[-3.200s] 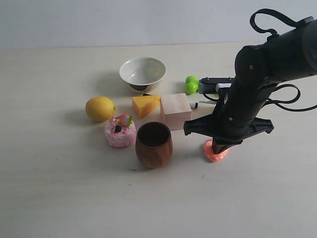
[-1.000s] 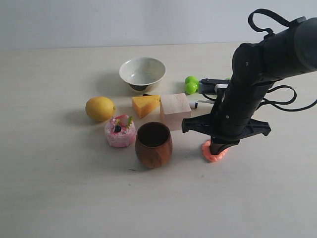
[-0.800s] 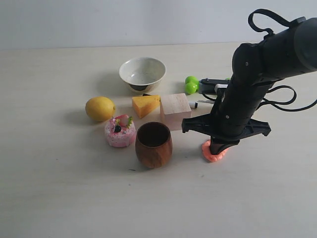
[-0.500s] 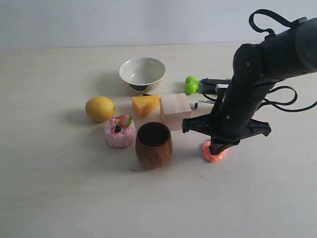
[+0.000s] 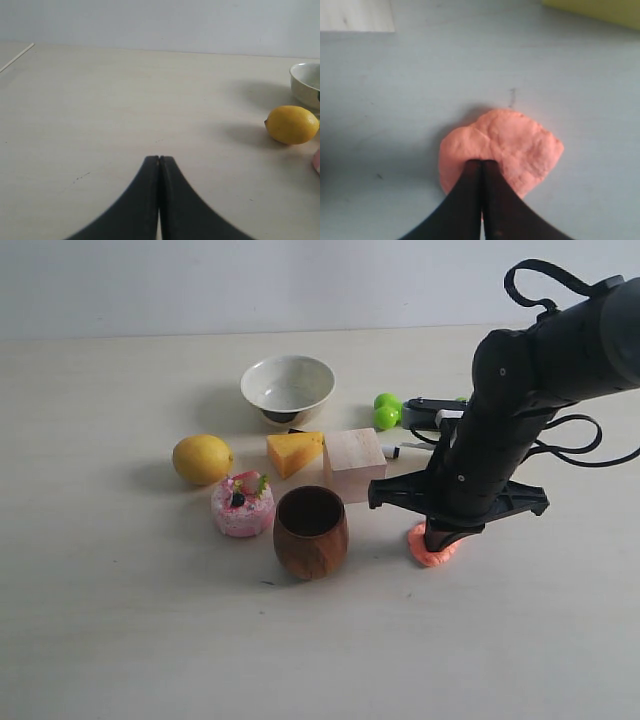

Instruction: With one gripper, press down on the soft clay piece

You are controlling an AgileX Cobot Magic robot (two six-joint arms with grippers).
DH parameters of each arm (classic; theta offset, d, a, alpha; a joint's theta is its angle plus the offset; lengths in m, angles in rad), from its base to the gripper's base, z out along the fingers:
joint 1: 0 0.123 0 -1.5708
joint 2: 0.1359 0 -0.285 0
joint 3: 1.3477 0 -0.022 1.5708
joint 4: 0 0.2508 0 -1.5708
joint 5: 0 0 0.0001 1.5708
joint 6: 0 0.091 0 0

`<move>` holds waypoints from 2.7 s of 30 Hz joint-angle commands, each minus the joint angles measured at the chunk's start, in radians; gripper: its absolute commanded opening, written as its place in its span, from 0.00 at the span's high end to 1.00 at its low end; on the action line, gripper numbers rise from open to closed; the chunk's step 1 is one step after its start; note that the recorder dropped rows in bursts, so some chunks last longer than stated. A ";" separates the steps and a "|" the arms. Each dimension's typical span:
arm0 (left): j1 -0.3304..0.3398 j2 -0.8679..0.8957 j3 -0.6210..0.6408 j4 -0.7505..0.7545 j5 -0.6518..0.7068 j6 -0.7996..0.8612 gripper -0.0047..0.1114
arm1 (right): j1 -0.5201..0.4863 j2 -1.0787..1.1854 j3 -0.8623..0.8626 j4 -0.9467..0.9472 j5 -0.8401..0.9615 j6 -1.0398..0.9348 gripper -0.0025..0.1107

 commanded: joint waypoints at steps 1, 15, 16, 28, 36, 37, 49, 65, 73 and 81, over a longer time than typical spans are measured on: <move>0.001 -0.006 -0.003 -0.002 -0.009 0.001 0.96 | 0.008 0.005 0.020 0.027 -0.007 -0.016 0.98; 0.001 -0.006 -0.003 -0.002 -0.009 0.001 0.96 | 0.008 -0.004 0.018 0.024 -0.009 -0.028 0.98; 0.001 -0.006 -0.003 -0.002 -0.009 0.001 0.96 | 0.008 -0.006 0.018 0.024 -0.009 -0.033 0.98; 0.001 -0.006 -0.003 -0.002 -0.009 0.001 0.96 | 0.008 -0.047 0.018 0.024 -0.027 -0.035 0.98; 0.001 -0.006 -0.003 -0.002 -0.009 0.001 0.96 | 0.008 -0.047 0.018 0.024 -0.036 -0.035 0.98; 0.001 -0.006 -0.003 -0.002 -0.009 0.001 0.96 | 0.008 -0.047 0.018 0.024 -0.036 -0.035 0.98; 0.001 -0.006 -0.003 -0.002 -0.009 0.001 0.96 | 0.008 -0.080 0.018 0.022 -0.029 -0.042 0.98; 0.001 -0.006 -0.003 -0.002 -0.009 0.001 0.96 | 0.008 -0.586 0.072 -0.058 -0.223 -0.071 0.98; 0.001 -0.006 -0.003 -0.002 -0.009 0.001 0.96 | 0.008 -0.719 0.072 -0.182 -0.221 -0.142 0.98; 0.001 -0.006 -0.003 -0.002 -0.009 0.001 0.96 | -0.011 -0.835 0.077 -0.543 -0.078 0.164 0.98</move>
